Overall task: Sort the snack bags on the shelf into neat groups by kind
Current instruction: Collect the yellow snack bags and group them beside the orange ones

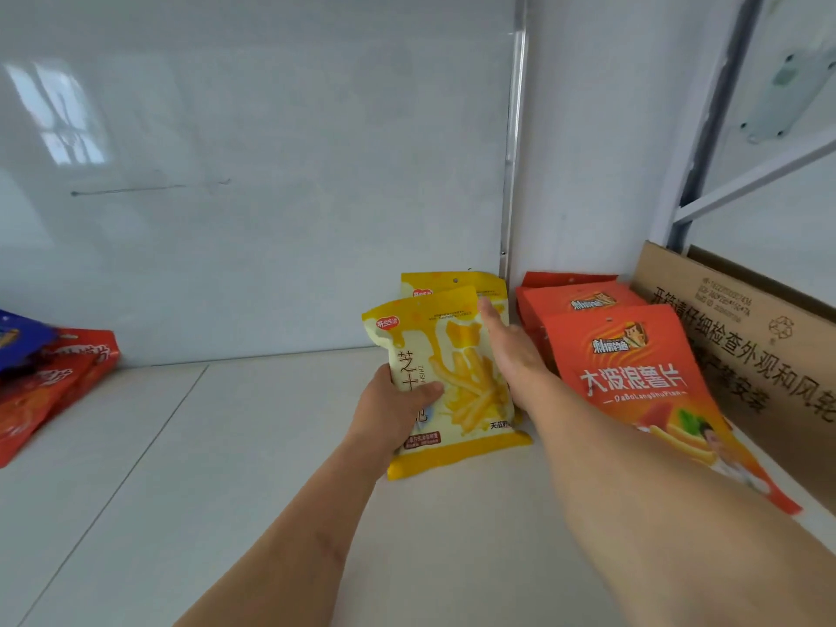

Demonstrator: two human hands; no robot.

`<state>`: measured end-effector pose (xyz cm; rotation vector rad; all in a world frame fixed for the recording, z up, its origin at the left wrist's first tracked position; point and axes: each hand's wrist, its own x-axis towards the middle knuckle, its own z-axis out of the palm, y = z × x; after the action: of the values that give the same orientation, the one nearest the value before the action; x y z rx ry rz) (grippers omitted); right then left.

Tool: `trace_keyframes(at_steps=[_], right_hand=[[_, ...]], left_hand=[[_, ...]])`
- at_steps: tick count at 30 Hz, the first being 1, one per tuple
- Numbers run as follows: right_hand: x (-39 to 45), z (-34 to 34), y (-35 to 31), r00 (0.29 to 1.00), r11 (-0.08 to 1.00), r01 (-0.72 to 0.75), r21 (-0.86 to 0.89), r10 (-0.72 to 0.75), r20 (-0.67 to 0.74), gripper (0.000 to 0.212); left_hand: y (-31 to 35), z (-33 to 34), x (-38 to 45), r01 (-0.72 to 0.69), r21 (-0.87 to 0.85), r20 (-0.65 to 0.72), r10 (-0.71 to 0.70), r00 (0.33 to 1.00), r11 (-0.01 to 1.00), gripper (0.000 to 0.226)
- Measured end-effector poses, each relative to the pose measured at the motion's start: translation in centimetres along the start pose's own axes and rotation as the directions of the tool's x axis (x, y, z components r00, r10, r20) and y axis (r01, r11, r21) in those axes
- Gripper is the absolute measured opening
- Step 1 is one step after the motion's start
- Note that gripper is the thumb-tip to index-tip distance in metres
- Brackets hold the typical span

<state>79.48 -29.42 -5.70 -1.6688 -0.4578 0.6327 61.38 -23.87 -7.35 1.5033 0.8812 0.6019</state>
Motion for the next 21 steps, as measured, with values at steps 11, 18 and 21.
trace_keyframes(at_steps=[11,18,21], right_hand=[[1.6,0.0,1.0,0.995,0.993,0.102,-0.054,-0.101,0.016,0.059],[0.9,0.3,0.3,0.990,0.969,0.110,-0.219,-0.126,-0.060,0.068],[0.5,0.8,-0.3,0.980,0.917,0.100,-0.387,-0.157,-0.119,0.085]], left_hand=[[1.0,0.2,1.1,-0.034,0.218,0.058,0.021,0.998,0.975,0.032],[1.0,0.3,1.0,-0.010,0.201,-0.022,0.014,1.000,0.980,0.040],[1.1,0.1,0.5,-0.002,0.195,-0.084,0.018,0.996,0.981,0.047]])
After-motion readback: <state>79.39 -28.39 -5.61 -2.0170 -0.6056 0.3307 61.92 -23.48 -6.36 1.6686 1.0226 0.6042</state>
